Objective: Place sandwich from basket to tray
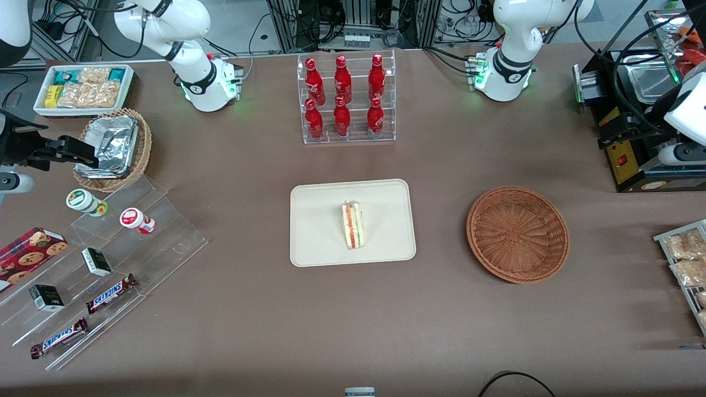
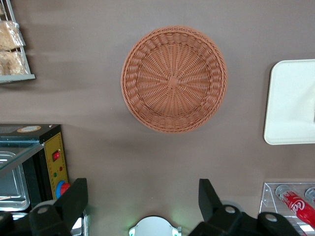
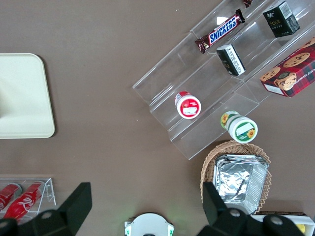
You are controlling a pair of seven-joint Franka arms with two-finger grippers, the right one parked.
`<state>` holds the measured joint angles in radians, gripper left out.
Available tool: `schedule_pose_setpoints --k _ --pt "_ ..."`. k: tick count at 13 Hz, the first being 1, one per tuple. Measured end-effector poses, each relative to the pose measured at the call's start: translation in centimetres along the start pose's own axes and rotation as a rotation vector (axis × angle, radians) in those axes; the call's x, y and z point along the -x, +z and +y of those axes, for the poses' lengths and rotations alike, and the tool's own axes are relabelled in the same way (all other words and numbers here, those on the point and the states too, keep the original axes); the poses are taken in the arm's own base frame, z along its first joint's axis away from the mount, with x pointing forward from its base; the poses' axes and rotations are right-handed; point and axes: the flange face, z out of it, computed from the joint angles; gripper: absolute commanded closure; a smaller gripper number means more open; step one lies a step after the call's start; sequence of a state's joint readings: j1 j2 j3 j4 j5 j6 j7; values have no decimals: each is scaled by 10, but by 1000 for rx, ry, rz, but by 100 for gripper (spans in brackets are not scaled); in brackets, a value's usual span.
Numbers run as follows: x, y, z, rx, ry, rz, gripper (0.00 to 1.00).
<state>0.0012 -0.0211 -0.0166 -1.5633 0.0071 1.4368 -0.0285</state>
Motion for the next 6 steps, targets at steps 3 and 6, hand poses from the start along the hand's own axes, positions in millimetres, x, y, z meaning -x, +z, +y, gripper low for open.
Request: schedule_pose_setpoints --k 3,6 --pt "1 -4 -1 1 -1 16 1" --pt "1 -6 0 1 1 18 0"
